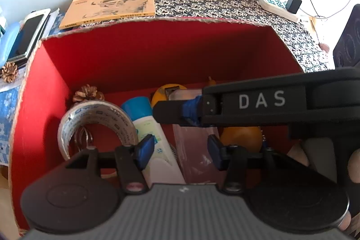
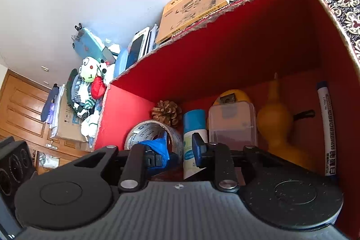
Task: Organize rigid objects
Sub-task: 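Lower the bottle into the box beside the tape roll and open the right tool, then withdraw the right tool from the box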
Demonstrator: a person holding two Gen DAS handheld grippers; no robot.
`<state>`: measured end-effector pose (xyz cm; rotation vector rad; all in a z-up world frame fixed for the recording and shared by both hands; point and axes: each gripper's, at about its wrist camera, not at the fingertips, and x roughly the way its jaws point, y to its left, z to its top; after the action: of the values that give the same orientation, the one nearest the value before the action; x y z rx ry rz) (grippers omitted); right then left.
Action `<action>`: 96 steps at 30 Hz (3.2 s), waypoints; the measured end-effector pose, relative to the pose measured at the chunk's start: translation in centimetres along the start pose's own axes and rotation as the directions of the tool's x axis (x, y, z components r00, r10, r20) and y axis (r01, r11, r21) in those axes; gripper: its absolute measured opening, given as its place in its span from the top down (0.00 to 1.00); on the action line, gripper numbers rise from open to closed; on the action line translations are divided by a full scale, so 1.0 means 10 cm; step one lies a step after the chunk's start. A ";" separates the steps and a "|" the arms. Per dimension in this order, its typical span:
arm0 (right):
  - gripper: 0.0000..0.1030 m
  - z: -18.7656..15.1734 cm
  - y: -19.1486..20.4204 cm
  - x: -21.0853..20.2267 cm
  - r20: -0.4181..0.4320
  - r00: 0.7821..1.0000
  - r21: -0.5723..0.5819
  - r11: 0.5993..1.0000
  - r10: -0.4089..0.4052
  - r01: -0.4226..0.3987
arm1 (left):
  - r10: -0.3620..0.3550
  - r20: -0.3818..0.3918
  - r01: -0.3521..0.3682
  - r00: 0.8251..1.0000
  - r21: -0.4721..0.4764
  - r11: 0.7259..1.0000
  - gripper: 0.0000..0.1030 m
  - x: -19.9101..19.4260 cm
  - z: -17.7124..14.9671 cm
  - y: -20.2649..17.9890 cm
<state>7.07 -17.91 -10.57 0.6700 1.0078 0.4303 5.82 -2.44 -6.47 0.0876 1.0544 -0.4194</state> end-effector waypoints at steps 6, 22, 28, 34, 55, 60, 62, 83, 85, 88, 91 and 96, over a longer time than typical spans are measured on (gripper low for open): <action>0.92 -0.05 0.04 -0.17 0.042 0.999 0.003 1.000 -0.028 0.028 | 0.031 0.033 -0.032 0.999 0.004 0.999 0.51 -0.15 -0.01 -0.02; 0.92 -0.39 0.32 -0.85 0.222 0.969 -0.069 0.990 -0.106 0.123 | 0.224 0.142 -0.230 0.964 0.028 0.973 0.46 -0.74 -0.18 -0.23; 0.92 -0.54 0.28 -1.08 0.285 0.945 -0.051 0.982 -0.159 0.180 | 0.275 0.151 -0.283 0.949 0.030 0.959 0.42 -0.85 -0.25 -0.34; 0.92 -0.65 0.13 -1.33 0.308 0.928 -0.009 0.974 -0.211 0.225 | 0.277 0.145 -0.287 0.950 0.050 0.957 0.40 -0.91 -0.34 -0.52; 0.92 -1.11 -0.68 -2.26 0.263 0.879 0.001 0.912 -0.397 0.411 | 0.263 0.065 -0.269 0.962 0.111 0.957 0.36 -0.63 -0.75 -1.88; 0.92 -1.24 -0.81 -2.40 0.244 0.874 0.002 0.902 -0.420 0.432 | 0.252 0.036 -0.254 0.967 0.114 0.960 0.36 -0.55 -0.87 -2.14; 0.92 -1.29 -0.84 -2.44 0.242 0.869 -0.007 0.895 -0.431 0.446 | 0.248 0.024 -0.249 0.969 0.108 0.963 0.36 -0.53 -0.92 -2.21; 0.91 -1.18 -0.43 -2.18 0.192 0.912 -0.128 0.912 -0.363 0.390 | 0.357 -0.018 -0.355 0.934 0.057 0.933 0.35 -0.58 -0.95 -2.11; 0.91 -1.14 -0.33 -2.11 0.191 0.918 -0.138 0.916 -0.348 0.377 | 0.346 -0.023 -0.345 0.938 0.043 0.938 0.35 -0.62 -0.92 -2.00; 0.91 -1.05 -0.18 -2.00 0.194 0.924 -0.152 0.921 -0.329 0.360 | 0.350 -0.017 -0.350 0.936 0.019 0.937 0.35 -0.69 -0.86 -1.82; 0.91 -0.96 -0.03 -1.88 0.198 0.927 -0.166 0.922 -0.318 0.351 | 0.354 -0.006 -0.354 0.935 -0.001 0.935 0.35 -0.76 -0.77 -1.62; 0.91 -0.79 0.21 -1.68 0.218 0.928 -0.182 0.922 -0.301 0.342 | 0.371 0.018 -0.370 0.928 -0.038 0.928 0.34 -0.89 -0.59 -1.28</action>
<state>-7.96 -24.23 -1.49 0.3301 0.8582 0.1784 -7.58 -9.99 -0.14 0.2467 0.9931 -0.0585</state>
